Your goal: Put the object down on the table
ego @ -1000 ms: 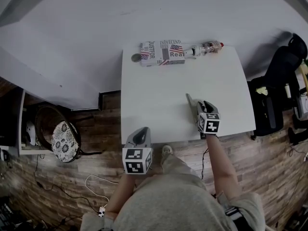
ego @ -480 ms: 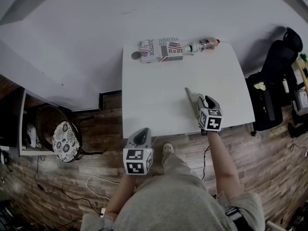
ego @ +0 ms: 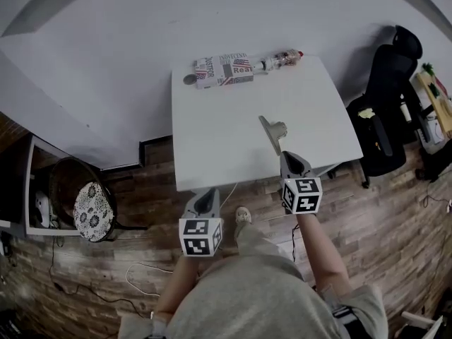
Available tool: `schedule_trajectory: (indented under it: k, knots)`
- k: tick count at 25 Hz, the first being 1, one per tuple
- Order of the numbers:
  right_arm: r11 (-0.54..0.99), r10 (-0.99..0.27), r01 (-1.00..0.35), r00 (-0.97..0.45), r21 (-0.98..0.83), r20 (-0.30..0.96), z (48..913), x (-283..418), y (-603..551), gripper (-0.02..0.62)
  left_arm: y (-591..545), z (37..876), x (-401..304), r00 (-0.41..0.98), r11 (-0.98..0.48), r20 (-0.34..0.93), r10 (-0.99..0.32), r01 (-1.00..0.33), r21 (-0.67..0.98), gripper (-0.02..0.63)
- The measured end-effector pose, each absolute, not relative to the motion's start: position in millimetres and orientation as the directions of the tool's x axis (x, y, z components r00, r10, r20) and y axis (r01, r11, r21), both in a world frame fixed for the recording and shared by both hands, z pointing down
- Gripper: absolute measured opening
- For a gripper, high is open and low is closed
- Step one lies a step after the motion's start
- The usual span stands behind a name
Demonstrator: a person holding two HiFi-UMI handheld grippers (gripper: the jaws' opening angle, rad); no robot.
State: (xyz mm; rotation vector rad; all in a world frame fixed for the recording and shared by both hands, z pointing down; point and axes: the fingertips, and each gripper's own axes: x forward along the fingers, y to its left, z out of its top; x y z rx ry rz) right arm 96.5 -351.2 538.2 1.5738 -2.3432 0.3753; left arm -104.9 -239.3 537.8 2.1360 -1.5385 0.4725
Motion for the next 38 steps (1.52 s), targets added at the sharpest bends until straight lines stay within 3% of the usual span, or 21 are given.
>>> schedule_trajectory:
  k: [19,38]
  knots:
    - [0.402,-0.867,-0.911,-0.41,-0.089,0.283,493,80,-181,0.002,-129,520,-86,0.325,-0.278,0.453,-0.831,-0.946,0.167,0.01]
    - [0.429,-0.861,-0.897,-0.441,-0.104,0.253,482,72,-126,0.0,-99,508,-88,0.322,-0.273,0.414,-0.851,-0.946,0.175,0.01]
